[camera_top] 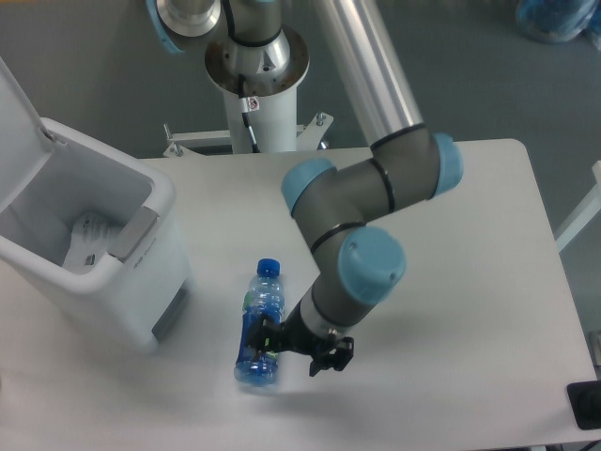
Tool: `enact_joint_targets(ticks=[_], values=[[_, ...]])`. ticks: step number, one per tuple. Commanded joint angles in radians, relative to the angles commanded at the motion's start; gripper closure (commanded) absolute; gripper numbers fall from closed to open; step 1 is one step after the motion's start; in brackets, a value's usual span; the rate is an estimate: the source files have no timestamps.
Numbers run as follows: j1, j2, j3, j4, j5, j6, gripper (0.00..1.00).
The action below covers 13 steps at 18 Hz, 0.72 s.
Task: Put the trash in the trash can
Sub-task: 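Lower the gripper around the bottle's middle and close it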
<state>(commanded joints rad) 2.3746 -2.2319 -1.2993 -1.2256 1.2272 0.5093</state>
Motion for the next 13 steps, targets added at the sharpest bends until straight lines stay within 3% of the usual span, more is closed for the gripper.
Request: enact_joint_targets(ticks=[13], values=[[-0.066,-0.054,0.0,-0.005,0.104,-0.025,0.0]])
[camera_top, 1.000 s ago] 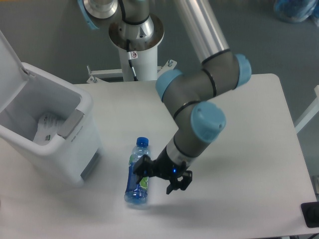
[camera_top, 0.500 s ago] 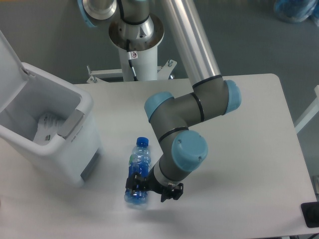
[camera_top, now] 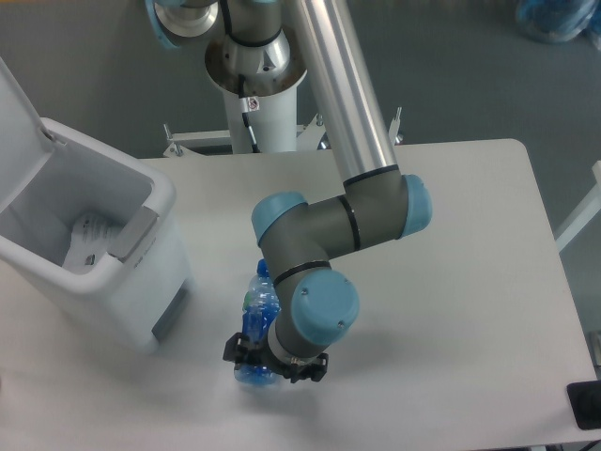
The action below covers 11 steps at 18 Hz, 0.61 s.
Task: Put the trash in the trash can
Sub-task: 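Lower the gripper around the bottle's middle and close it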
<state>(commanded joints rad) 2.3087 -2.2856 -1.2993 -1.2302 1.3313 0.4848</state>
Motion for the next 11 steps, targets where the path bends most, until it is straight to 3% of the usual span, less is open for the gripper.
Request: enact_joint_targets(ticks=[11], values=[[-0.031,-0.026,0.005,0.002,0.08,-0.002,0.01]])
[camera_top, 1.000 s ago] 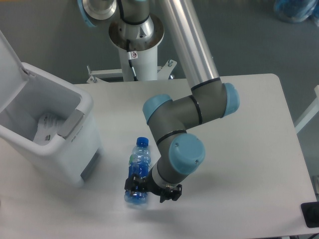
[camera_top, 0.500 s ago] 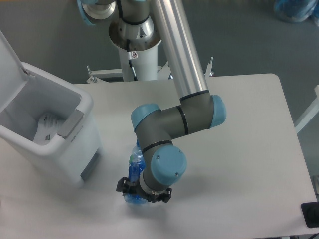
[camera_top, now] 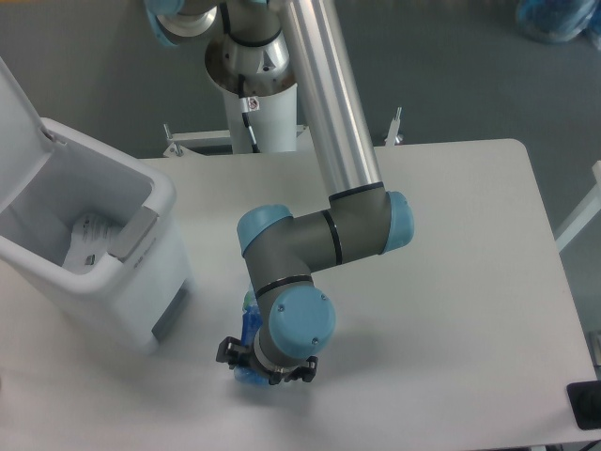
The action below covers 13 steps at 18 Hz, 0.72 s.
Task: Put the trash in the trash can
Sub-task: 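Lower the gripper around the bottle's middle and close it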
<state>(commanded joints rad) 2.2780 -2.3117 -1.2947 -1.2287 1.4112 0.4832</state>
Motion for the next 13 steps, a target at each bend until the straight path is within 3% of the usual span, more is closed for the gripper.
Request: enact_joint_targets(ticks=[3,5,13], values=[[-0.002,0.006,0.002,-0.015,0.0,0.0,0.32],[-0.002,0.011,0.002,-0.017,-0.001,0.0,0.43],[0.011,0.075,0.018,0.0,-0.024,0.014,0.44]])
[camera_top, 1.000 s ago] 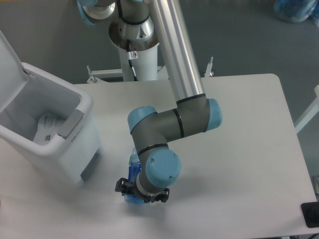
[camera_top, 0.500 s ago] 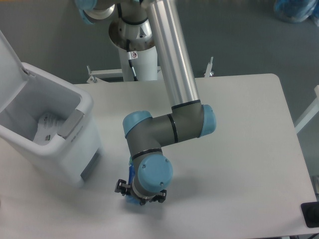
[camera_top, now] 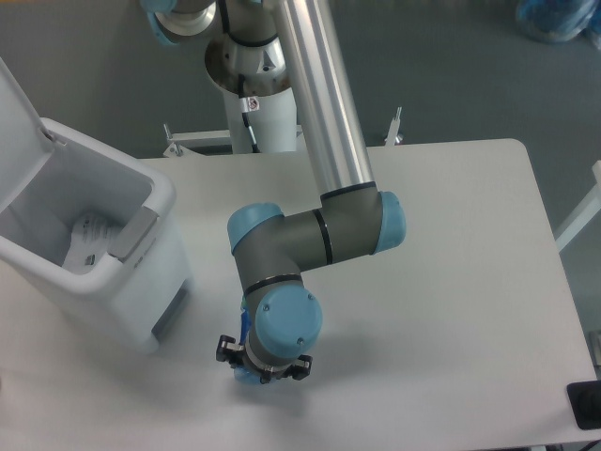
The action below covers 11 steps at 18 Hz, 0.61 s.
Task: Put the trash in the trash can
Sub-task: 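Lower the gripper around the bottle's middle and close it, then lift the bottle and carry it over the trash bin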
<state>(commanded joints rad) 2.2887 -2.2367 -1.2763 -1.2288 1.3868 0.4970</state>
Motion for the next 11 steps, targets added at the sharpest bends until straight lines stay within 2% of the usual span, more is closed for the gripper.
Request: enact_joint_targets(ticks=[3,6,11], values=[[0.023,0.043,0.055,0.044,-0.073,0.0,0.44],[0.057,0.097,0.107,0.092,-0.205,0.0,0.44],[0.081,0.198,0.115,0.198,-0.412,-0.002,0.44]])
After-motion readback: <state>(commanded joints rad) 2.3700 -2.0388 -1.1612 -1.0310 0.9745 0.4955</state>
